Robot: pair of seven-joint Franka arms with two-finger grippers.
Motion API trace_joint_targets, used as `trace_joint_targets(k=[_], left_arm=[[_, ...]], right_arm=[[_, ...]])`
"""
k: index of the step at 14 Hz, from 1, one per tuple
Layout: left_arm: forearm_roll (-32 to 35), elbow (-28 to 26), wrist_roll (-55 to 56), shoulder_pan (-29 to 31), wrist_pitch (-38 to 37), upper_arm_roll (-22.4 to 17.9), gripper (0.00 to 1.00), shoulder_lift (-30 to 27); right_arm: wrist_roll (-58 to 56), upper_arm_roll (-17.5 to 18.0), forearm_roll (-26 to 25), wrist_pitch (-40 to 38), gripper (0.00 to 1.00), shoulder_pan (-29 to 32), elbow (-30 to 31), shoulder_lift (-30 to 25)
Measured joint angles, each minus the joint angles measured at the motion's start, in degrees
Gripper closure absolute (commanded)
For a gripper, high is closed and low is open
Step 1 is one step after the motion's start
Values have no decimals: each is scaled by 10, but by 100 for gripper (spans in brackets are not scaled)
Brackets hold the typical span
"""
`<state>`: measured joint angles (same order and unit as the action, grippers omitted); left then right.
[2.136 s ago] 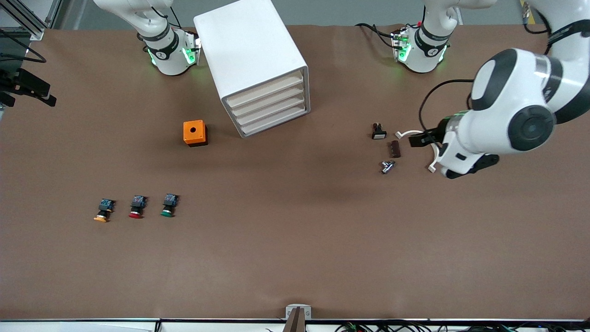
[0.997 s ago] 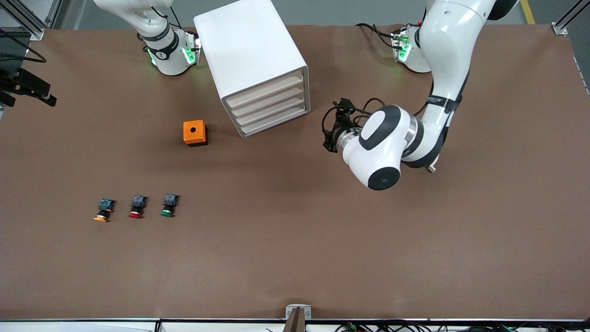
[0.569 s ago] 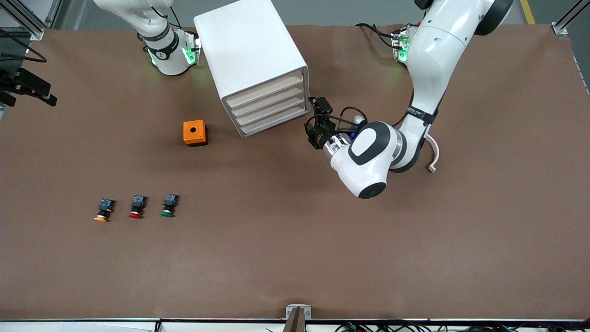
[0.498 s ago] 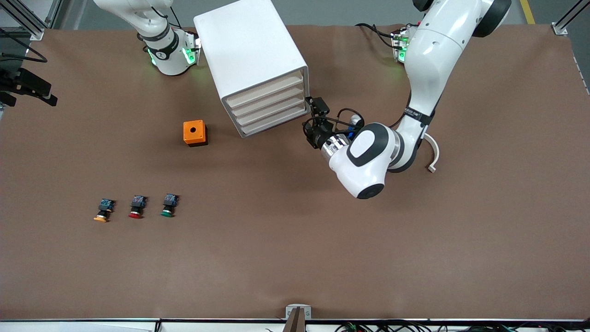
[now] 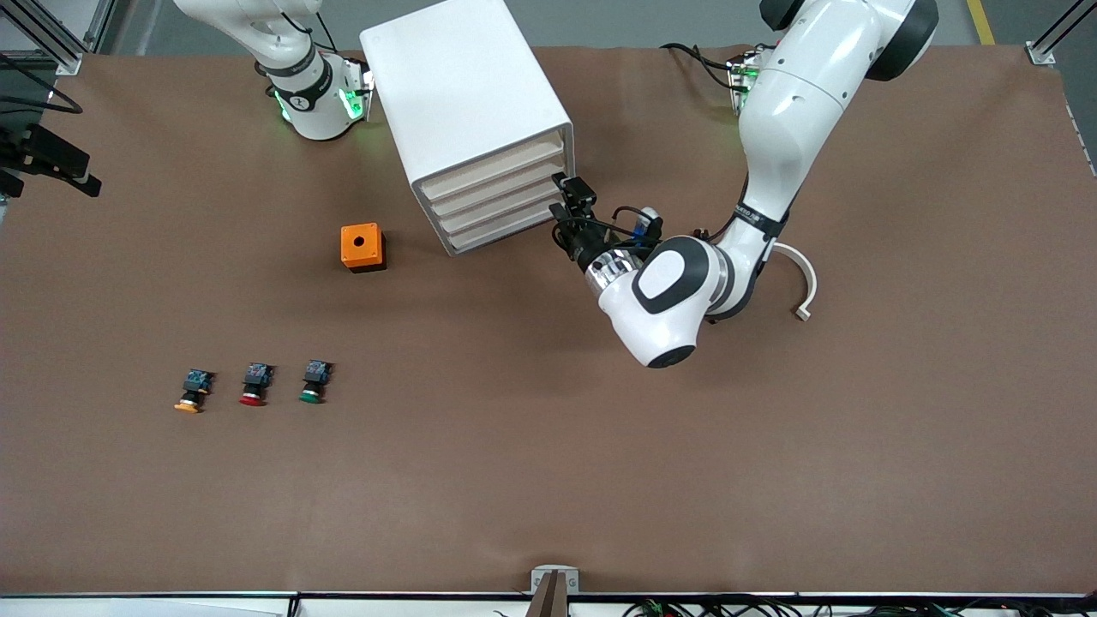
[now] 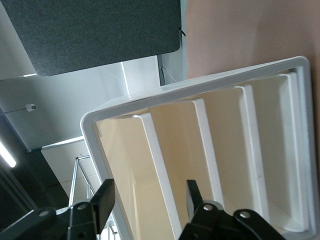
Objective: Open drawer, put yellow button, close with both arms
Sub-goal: 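Close the left gripper on the top drawer handle, then pull the drawer open with the left gripper while the right gripper reaches buttons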
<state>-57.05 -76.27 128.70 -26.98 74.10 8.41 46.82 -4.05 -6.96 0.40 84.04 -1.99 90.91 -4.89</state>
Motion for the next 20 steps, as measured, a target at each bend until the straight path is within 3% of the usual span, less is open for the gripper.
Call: trace_joint_targets(k=[3, 8, 11, 15, 20], left_arm=[[0, -6, 2, -11, -1, 4, 38, 5], [0, -9, 13, -29, -1, 5, 41, 26], [-1, -10, 13, -40, -2, 9, 42, 31], [-1, -10, 14, -42, -2, 22, 50, 31], [-1, -10, 15, -59, -3, 25, 68, 31]], right_arm=[[0, -1, 0, 6, 0, 0, 1, 25], [-2, -2, -3, 59, 0, 20, -4, 141], [-8, -3, -24, 105, 0, 35, 5, 163], [-8, -4, -29, 271, 0, 84, 124, 167], [-10, -4, -25, 486, 0, 118, 278, 178]])
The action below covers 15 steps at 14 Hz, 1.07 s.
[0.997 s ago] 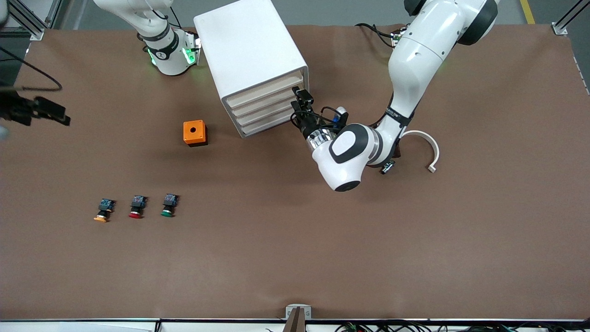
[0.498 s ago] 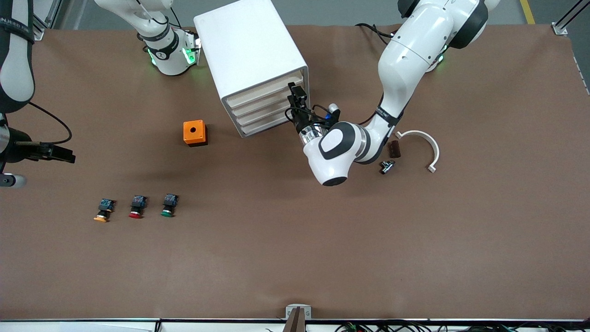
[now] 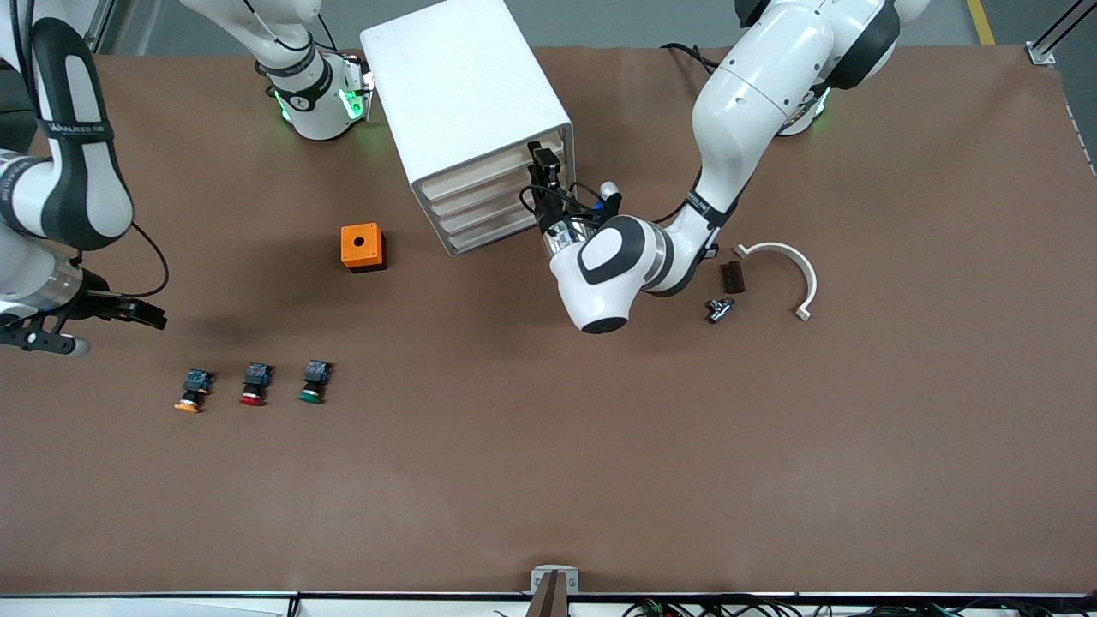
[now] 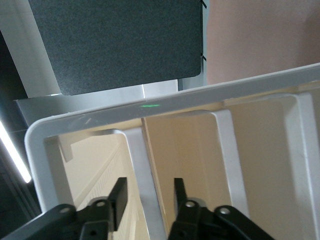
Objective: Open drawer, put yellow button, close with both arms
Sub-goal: 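Pull the drawer open with the left gripper while the right gripper reaches buttons, then grasp the yellow button with the right gripper while the left gripper pulls further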
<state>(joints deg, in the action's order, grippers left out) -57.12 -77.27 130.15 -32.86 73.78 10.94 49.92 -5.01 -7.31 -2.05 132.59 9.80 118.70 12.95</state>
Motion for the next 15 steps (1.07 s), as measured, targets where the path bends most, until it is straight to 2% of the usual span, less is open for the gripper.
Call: trace_joint_targets(k=[3, 6, 8, 15], left_arm=[[0, 0, 0, -6, 0, 2, 80, 0], [0, 0, 0, -6, 0, 2, 86, 0], [0, -1, 1, -6, 0, 2, 89, 0], [0, -4, 17, 6, 0, 1, 89, 0]], right_arm=[[0, 2, 21, 100, 0, 2, 43, 30], [0, 12, 28, 167, 0, -2, 47, 74], [0, 16, 31, 180, 0, -8, 37, 91], [0, 20, 53, 182, 0, -12, -34, 156]])
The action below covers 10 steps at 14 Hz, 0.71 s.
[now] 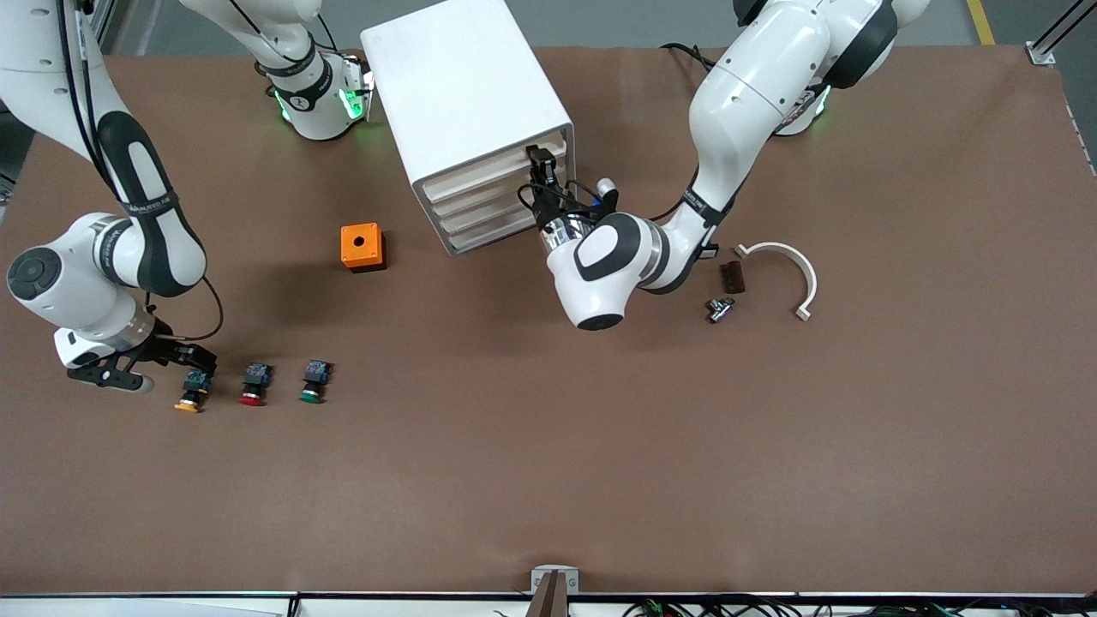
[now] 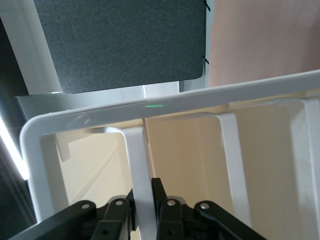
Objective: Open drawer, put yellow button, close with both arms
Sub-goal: 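Grasp the yellow button with the right gripper while the left gripper pulls further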
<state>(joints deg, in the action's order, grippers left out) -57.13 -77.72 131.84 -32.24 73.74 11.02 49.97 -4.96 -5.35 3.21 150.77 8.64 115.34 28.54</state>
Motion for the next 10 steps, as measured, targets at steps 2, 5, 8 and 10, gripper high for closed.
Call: trace_joint_targets(k=[2, 5, 8, 10], left_arm=[[0, 0, 0, 15, -1, 0, 88, 0], [0, 0, 0, 41, 1, -1, 87, 1], [-4, 0, 0, 63, 3, -1, 86, 3], [-9, 0, 0, 73, 7, -1, 86, 5]], right_arm=[[0, 1, 1, 0, 0, 0, -21, 25], [0, 4, 1, 1, 0, 0, -39, 49], [0, 4, 1, 0, 25, 1, -48, 62], [-1, 4, 1, 0, 64, 1, -50, 64]])
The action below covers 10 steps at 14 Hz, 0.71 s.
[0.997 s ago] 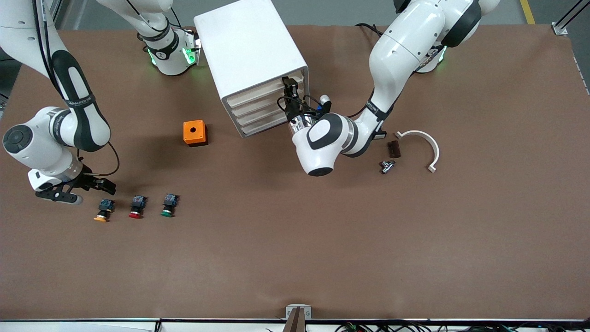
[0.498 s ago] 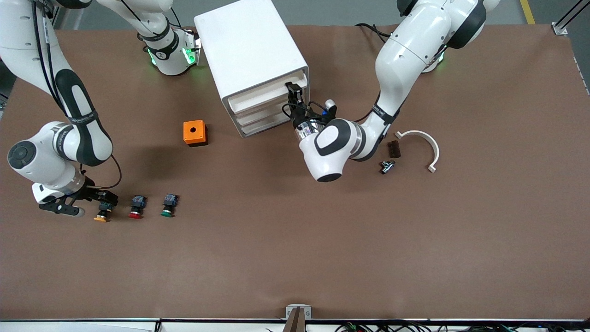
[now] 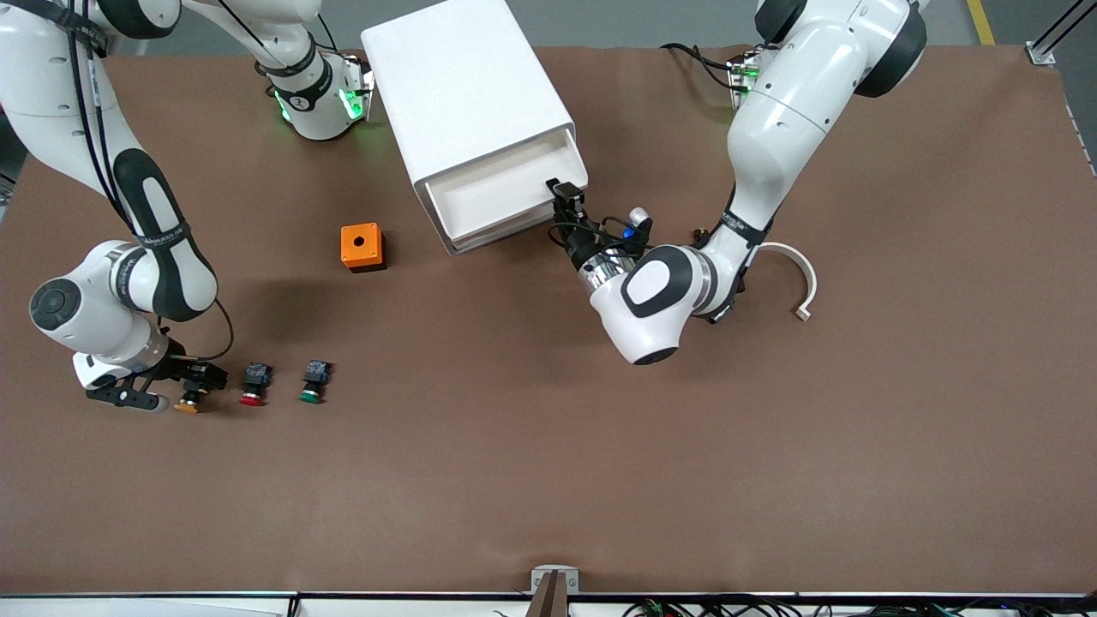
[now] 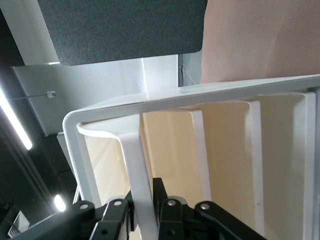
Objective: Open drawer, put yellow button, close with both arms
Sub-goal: 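Grasp the yellow button with the right gripper while the left gripper pulls further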
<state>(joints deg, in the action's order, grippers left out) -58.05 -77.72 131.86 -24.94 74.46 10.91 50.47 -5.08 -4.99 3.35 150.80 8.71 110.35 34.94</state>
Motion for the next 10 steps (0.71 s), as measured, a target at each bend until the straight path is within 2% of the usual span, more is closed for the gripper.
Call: trace_joint_targets(k=[1, 2, 3, 6, 10], left_arm=[[-3, 0, 0, 7, 4, 0, 86, 1], [-7, 1, 0, 15, 7, 0, 86, 1], [-10, 1, 0, 24, 9, 0, 86, 2], [-16, 1, 0, 45, 19, 0, 84, 3], [-20, 2, 0, 68, 34, 0, 82, 4]], right_arm=[[-2, 0, 0, 0, 83, 0, 0, 0], [-3, 0, 0, -2, 96, 0, -1, 0], [-4, 0, 0, -5, 99, 0, -1, 0], [-4, 0, 0, -33, 100, 1, -13, 0], [1, 1, 33, -178, 100, 0, -83, -9]])
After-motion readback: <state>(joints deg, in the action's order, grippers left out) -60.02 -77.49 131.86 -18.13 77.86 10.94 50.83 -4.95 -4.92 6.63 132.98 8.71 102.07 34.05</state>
